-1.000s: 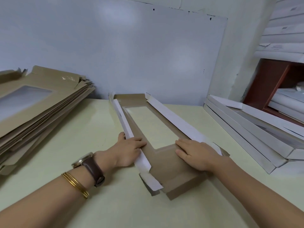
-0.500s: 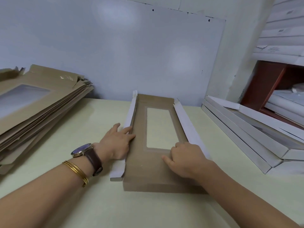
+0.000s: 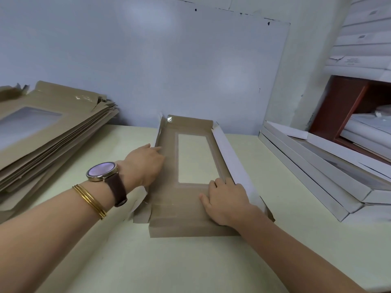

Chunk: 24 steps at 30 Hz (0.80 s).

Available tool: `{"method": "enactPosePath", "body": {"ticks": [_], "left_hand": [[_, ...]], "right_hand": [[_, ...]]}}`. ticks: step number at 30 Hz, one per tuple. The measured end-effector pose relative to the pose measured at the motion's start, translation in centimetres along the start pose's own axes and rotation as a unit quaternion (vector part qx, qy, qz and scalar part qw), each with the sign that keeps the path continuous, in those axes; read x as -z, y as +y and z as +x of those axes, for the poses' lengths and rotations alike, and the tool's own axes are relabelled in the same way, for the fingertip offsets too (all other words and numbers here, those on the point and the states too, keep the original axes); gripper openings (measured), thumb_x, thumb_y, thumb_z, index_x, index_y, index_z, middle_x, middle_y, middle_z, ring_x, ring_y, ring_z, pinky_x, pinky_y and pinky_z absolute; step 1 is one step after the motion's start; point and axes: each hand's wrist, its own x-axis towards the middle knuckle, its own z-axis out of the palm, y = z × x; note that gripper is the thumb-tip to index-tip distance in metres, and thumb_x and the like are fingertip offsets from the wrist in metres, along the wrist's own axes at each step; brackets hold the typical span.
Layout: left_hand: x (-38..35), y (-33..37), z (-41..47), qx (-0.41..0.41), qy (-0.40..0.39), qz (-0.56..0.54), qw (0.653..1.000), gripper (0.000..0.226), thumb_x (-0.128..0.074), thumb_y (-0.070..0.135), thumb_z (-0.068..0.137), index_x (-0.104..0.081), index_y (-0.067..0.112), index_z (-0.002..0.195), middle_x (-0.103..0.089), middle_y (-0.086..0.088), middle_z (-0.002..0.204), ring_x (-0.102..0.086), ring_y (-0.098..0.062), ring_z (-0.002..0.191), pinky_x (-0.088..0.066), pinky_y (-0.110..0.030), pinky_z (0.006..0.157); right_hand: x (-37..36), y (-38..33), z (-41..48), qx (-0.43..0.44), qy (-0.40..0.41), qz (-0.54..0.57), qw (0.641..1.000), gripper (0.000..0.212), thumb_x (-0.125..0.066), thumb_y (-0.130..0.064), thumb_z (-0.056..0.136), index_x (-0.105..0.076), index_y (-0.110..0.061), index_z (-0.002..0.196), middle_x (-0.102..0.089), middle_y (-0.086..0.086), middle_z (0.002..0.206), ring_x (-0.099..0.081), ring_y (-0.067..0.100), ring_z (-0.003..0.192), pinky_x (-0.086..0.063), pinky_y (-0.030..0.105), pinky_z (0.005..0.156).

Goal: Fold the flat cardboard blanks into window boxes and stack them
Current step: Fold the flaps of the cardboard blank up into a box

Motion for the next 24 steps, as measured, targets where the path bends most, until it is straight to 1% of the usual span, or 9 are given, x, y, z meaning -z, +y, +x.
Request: {"method": "enactPosePath", "body": {"ticks": [2, 3, 6, 8, 10, 15, 17, 20, 24], "left_hand": [[0.8, 0.6, -0.6, 0.021, -0.008, -0.032, 0.999, 0.018, -0.047, 0.005, 0.084, -0.061, 0.012, 0.094, -0.063, -0.008, 0.11, -0.058, -0.027, 0.106, -0.046, -0.033, 0.086], [1.2, 1.0, -1.0, 0.027, -0.004, -0.033, 0.999, 0.013, -0.047, 0.007, 0.084, -0.058, 0.013, 0.084, -0.064, -0.008, 0.103, -0.061, -0.028, 0.093, -0.045, -0.032, 0.073], [1.5, 2.1, -1.9, 0.019, 0.026, -0.006, 0.999, 0.018, -0.044, 0.017, 0.089, -0.05, 0.017, 0.072, -0.066, -0.005, 0.096, -0.053, -0.027, 0.073, -0.037, -0.03, 0.064], [1.1, 2.6, -2.6, -0.008, 0.036, 0.002, 0.999, 0.013, -0.047, 0.012, 0.085, -0.059, 0.017, 0.087, -0.064, -0.004, 0.099, -0.06, -0.028, 0.083, -0.039, -0.031, 0.065], [0.1, 2.9, -3.1, -0.038, 0.03, 0.009, 0.999, 0.026, -0.047, 0.004, 0.083, -0.06, 0.016, 0.102, -0.062, -0.005, 0.106, -0.061, -0.029, 0.099, -0.044, -0.034, 0.073], [-1.2, 2.5, -3.8, -0.103, 0.055, 0.043, 0.992, 0.023, -0.05, 0.007, 0.086, -0.059, 0.018, 0.104, -0.062, -0.003, 0.112, -0.057, -0.027, 0.107, -0.04, -0.035, 0.102], [-1.4, 2.0, -4.0, -0.105, 0.041, 0.038, 0.993, 0.018, -0.056, 0.013, 0.086, -0.059, 0.019, 0.103, -0.062, -0.002, 0.11, -0.058, -0.026, 0.105, -0.044, -0.033, 0.095], [-1.8, 1.3, -4.7, -0.09, 0.017, -0.077, 0.993, 0.023, -0.05, 0.009, 0.087, -0.059, 0.019, 0.106, -0.058, 0.0, 0.108, -0.058, -0.024, 0.102, -0.042, -0.029, 0.075], [-2.3, 0.5, -5.7, -0.058, -0.014, -0.321, 0.945, 0.035, -0.047, 0.016, 0.093, -0.059, 0.027, 0.124, -0.06, 0.008, 0.117, -0.054, -0.014, 0.111, -0.04, -0.021, 0.088]], "right_hand": [[-0.2, 0.0, 0.0, -0.006, 0.006, 0.004, 1.0, 0.051, -0.018, -0.046, 0.102, -0.046, -0.01, 0.125, -0.049, 0.006, 0.125, -0.043, 0.026, 0.116, -0.031, 0.038, 0.08], [-0.3, 0.0, 0.0, -0.007, 0.005, 0.007, 1.0, 0.05, -0.018, -0.046, 0.102, -0.045, -0.011, 0.126, -0.049, 0.006, 0.126, -0.042, 0.026, 0.117, -0.031, 0.038, 0.081], [-0.5, -0.1, -0.2, -0.011, -0.01, 0.015, 1.0, 0.051, -0.017, -0.047, 0.102, -0.043, -0.011, 0.127, -0.048, 0.005, 0.127, -0.041, 0.026, 0.117, -0.031, 0.038, 0.082], [-0.6, -0.2, -0.3, -0.013, -0.017, 0.025, 0.999, 0.054, -0.016, -0.049, 0.101, -0.041, -0.011, 0.13, -0.046, 0.005, 0.129, -0.04, 0.026, 0.12, -0.034, 0.038, 0.086], [-0.6, 0.0, -0.6, -0.013, -0.017, 0.048, 0.999, 0.057, -0.016, -0.052, 0.101, -0.04, -0.011, 0.132, -0.045, 0.004, 0.133, -0.04, 0.026, 0.123, -0.036, 0.039, 0.091], [-0.4, 1.8, -1.5, -0.011, -0.009, 0.101, 0.995, 0.057, -0.02, -0.053, 0.101, -0.037, -0.013, 0.138, -0.043, 0.006, 0.14, -0.037, 0.026, 0.129, -0.037, 0.039, 0.103], [-0.5, 3.1, -1.9, -0.01, 0.002, 0.123, 0.992, 0.053, -0.022, -0.052, 0.101, -0.042, -0.016, 0.135, -0.046, 0.005, 0.135, -0.038, 0.024, 0.128, -0.038, 0.038, 0.102], [-0.6, 5.5, -2.4, 0.011, 0.009, 0.189, 0.982, 0.042, -0.027, -0.049, 0.101, -0.051, -0.02, 0.119, -0.052, 0.0, 0.118, -0.044, 0.019, 0.119, -0.04, 0.037, 0.098], [-1.1, 8.3, -3.2, 0.05, 0.004, 0.242, 0.969, 0.042, -0.03, -0.05, 0.101, -0.056, -0.02, 0.112, -0.057, -0.005, 0.109, -0.048, 0.01, 0.11, -0.039, 0.03, 0.096]]}}
